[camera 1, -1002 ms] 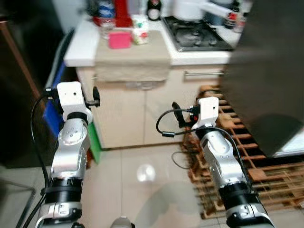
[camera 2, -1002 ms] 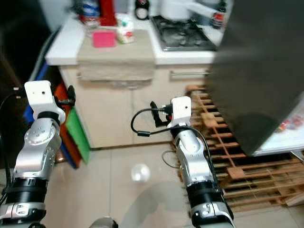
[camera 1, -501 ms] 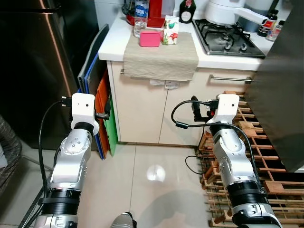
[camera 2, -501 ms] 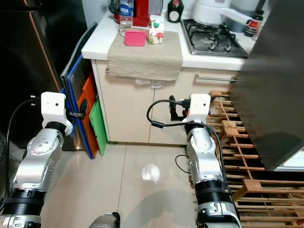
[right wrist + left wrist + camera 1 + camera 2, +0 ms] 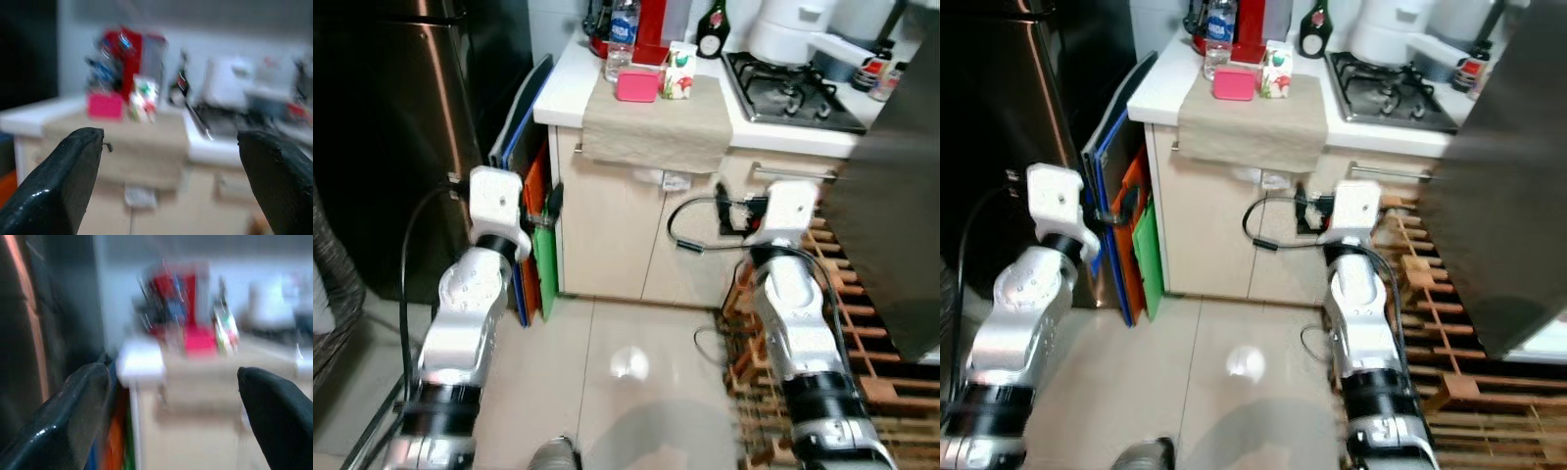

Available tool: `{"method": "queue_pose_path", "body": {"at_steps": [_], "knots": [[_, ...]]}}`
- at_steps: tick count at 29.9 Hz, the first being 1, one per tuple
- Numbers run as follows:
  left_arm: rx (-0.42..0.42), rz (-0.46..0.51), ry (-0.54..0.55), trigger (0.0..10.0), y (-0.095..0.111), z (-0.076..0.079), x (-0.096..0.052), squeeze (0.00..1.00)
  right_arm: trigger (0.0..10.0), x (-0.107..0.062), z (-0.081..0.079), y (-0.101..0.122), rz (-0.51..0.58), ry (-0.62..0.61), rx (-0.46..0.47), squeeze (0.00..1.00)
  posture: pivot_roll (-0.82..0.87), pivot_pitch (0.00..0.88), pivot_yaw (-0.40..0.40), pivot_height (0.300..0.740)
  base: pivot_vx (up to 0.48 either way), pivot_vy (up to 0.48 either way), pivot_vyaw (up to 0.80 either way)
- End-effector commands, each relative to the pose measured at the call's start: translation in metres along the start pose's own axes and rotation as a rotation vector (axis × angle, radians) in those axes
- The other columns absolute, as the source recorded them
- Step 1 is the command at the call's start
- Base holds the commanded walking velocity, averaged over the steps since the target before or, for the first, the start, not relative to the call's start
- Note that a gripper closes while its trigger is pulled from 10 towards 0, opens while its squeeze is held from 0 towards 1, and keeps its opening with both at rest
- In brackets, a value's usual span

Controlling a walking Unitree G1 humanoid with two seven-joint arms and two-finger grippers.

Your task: Restocking fridge

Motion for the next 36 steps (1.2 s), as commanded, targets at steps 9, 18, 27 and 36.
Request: {"method": "queue_pose_path", "body": {"at_steps": [9,18,27,36], "knots": [[-0.033,-0.004,-0.048,10.0,-0.004,0.007,0.001,0.00,10.0,-0.004,-0.006,-0.020,-0.091,-0.014,0.042,0.05,0.07,0.000,-0.052,0.740,0.469,0.000,0.00],[-0.030,-0.006,-0.046,10.0,-0.006,0.005,0.002,0.00,10.0,-0.001,-0.005,-0.020,-0.093,-0.014,0.022,0.05,0.07,0.000,-0.060,0.740,0.471,0.000,-0.62],[-0.036,0.045,-0.065,10.0,-0.002,0.005,0.002,0.00,10.0,-0.002,-0.006,-0.019,-0.082,-0.008,0.012,0.05,0.06,0.000,-0.056,0.740,0.473,0.000,-0.34],[-0.037,0.122,-0.026,10.0,0.014,0.001,0.005,0.00,10.0,0.000,-0.010,-0.012,-0.047,0.012,0.012,0.05,0.07,0.000,-0.058,0.740,0.480,0.000,-0.27]]}}
Point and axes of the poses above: a point about 5 cm out from each wrist's last joint towards the gripper, its own x axis pointing out of the wrist towards the gripper, its own y axis along the axis of the wrist's last joint, z = x × y, the point moved 1 cm from there along x, pointing out of the wrist towards the gripper, and after that the axes turned 6 degrees about x, right-handed, at the moved point
